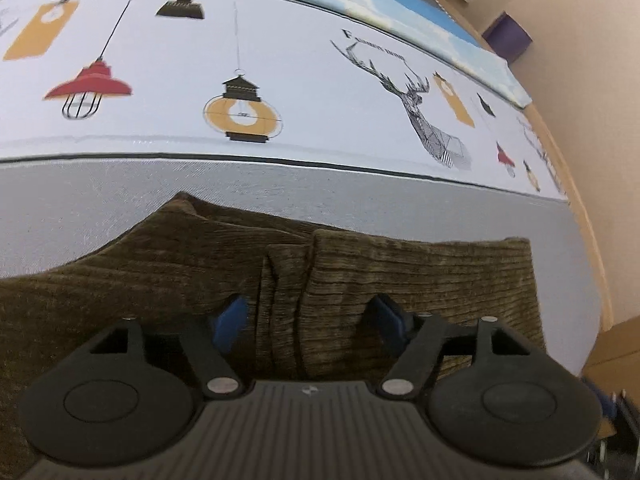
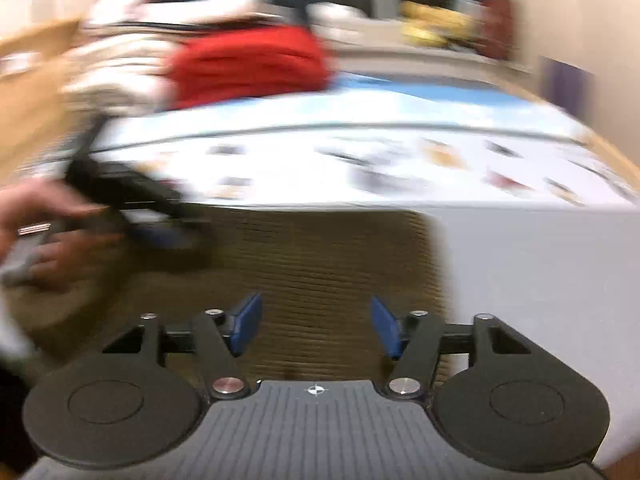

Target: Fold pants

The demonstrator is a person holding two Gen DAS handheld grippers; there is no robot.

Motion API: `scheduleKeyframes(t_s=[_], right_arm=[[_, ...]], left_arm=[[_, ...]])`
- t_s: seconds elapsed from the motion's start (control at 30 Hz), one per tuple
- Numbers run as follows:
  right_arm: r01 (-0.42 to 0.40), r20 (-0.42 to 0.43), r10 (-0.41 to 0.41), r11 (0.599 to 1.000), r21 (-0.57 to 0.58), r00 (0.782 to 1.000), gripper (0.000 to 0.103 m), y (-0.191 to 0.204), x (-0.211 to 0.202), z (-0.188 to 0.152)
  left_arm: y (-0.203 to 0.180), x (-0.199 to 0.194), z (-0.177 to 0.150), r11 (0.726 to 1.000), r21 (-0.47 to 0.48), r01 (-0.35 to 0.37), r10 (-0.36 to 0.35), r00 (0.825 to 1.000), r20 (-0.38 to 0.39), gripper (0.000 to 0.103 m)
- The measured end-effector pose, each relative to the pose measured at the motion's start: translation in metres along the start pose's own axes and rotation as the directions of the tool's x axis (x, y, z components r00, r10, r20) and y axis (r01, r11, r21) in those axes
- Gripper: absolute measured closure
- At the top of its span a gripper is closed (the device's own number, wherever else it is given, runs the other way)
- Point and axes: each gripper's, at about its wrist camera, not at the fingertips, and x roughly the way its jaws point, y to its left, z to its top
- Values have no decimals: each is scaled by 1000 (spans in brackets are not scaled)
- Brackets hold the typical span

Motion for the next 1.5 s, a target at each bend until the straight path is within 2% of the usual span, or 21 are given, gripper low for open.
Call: scheduleKeyframes(t_s=[0.03,0.07,0.17,0.37,0.5,0.6,0.67,0.73,0.8,0.83,0.87,0.9,0.93,0.97,1.07,1.13,1.2,1.23,1.3,1.33,1.5], right_arm=[[55,-32,-54,998,42,998,40,-10,4,-2],[112,-70,-107,990,81,992,40,-19,9,-4],[181,-148,-152,960,212,977,40,-41,15,-11],[197,-182,-149,939,283,972,40,-52,12,-21],[185,-217,-132,952,244,967,39,-44,21,-22],[207,-257,-153,958,197,954,42,-39,28,-23],[201,-248,-148,958,203,957,58,-40,30,-21],[204,-242,-157,961,187,958,68,-37,28,-20],[220,-250,-170,957,187,953,75,-39,31,-19],[231,-257,-177,952,199,950,78,-41,31,-20],[241,-264,-181,947,215,947,78,-44,32,-20],[249,-271,-185,942,226,945,79,-46,34,-20],[256,-280,-188,939,230,941,78,-46,36,-20],[267,-284,-200,937,224,938,78,-45,38,-19],[319,-258,-262,924,212,930,78,-35,29,-13],[344,-212,-303,918,199,929,73,-27,21,-9],[360,-207,-326,919,159,922,68,-19,22,-8],[366,-245,-326,920,140,913,67,-17,28,-12],[378,-332,-317,916,138,889,66,-20,40,-22],[390,-325,-329,910,143,886,60,-21,39,-21],[406,-153,-388,907,110,909,59,0,16,4]], left_arm=[[-3,0,-1,1000,23,3,-3,1000,7,55],[-7,-2,-3,999,54,5,-5,1000,8,68],[-12,-16,-5,994,109,-3,-1,999,37,84],[2,-58,-1,997,68,31,-41,986,161,85],[6,-45,-1,995,68,-68,61,993,101,71],[-12,-72,-7,961,182,-208,162,958,238,63],[-21,-94,-17,952,251,-178,100,950,295,63],[-23,-102,-30,945,323,-47,-32,972,233,63],[-29,-84,-52,902,426,69,-100,994,51,63],[-34,-71,-66,871,489,45,-51,999,0,63],[-38,-53,-86,813,582,-4,46,997,-56,64],[-41,-41,-107,731,682,-41,113,992,-62,63],[-46,-47,-121,652,755,-73,99,995,11,63],[-49,-54,-125,631,771,-88,100,994,31,63],[-34,-86,-114,723,688,-64,5,996,87,63],[-21,-97,-113,736,672,-79,-6,992,124,63],[-6,-81,-119,756,651,-61,68,998,14,64],[-2,-68,-126,748,661,-68,136,989,-53,62],[2,-73,-142,682,726,-89,137,991,-8,62],[3,-81,-142,682,726,-95,135,991,3,62],[32,-131,-116,811,563,-161,88,984,155,59]])
